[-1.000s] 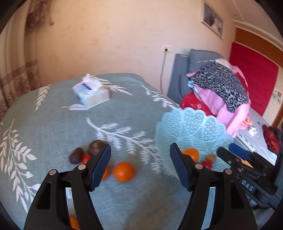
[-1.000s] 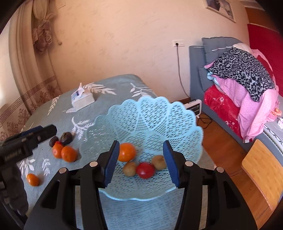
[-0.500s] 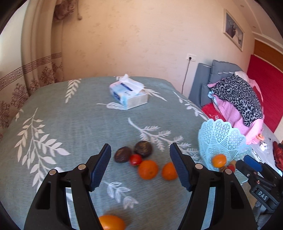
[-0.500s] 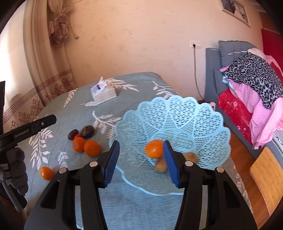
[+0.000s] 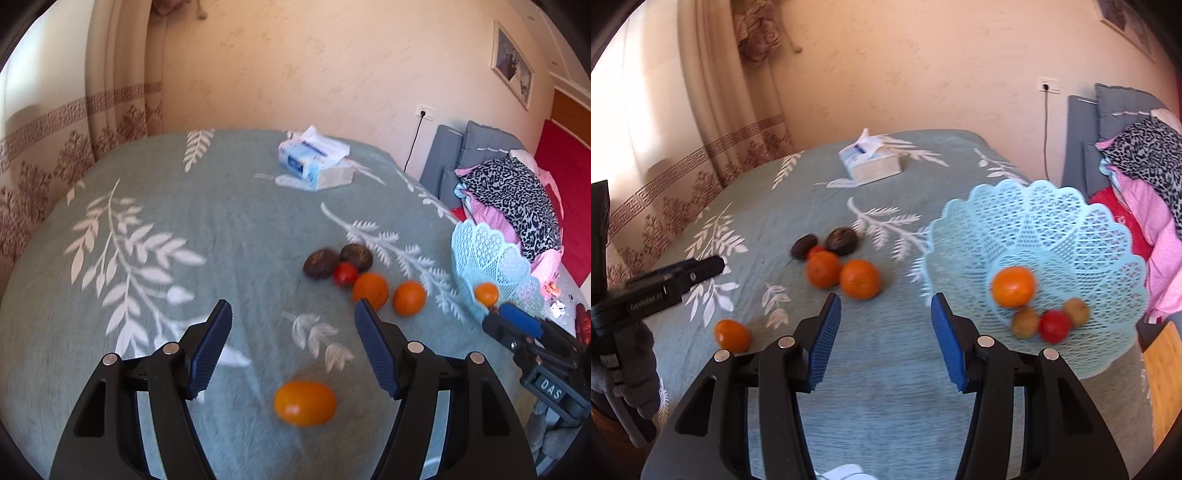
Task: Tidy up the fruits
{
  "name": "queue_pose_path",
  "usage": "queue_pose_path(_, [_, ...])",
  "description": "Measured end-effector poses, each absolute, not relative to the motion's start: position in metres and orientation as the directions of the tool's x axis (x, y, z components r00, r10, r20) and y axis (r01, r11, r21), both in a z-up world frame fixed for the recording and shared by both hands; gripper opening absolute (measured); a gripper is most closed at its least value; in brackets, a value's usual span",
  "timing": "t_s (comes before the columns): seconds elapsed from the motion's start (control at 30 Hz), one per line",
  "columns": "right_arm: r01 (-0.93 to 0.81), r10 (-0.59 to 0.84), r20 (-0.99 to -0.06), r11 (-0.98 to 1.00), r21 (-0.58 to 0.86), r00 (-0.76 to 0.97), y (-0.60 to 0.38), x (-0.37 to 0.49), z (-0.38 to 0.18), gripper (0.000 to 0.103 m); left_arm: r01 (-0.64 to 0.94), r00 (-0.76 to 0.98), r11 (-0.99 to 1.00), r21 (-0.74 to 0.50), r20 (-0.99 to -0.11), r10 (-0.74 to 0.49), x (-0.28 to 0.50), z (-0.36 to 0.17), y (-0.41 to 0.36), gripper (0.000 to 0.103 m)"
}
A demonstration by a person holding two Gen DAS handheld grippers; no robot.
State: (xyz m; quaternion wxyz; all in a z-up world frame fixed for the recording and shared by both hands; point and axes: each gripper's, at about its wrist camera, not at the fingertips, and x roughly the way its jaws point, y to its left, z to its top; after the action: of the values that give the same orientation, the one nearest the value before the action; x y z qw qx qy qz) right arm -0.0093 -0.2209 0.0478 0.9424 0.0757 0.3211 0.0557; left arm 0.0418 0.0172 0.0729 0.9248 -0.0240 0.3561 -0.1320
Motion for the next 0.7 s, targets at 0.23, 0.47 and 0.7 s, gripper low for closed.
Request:
queue_pose_path(0.23, [-0.097,0.181,-0.621,0.981,0.167,0.762,-0.197,-0.005,0.040,0.052,0.234,0.658,0.960,-0.155,-0.702,-0.274,0.026,0.046,0.025,0.069])
queue_pose_path(0.47, [-0.098,0.183,-0.653,0.981,0.165,0.735,-0.184,0.001,0.032,0.052,0.253,0.617,0.953,-0.166,-0.731,-0.291,0.022,0.025,0.023,0.071])
queue_pose_path(0.7, [-0.099,0.184,-0.673,0.982,0.163,0.717,-0.178,0.005,0.025,0.052,0.270,0.604,0.945,-0.184,-0.732,-0.315,0.022,0.023,0.023,0.070])
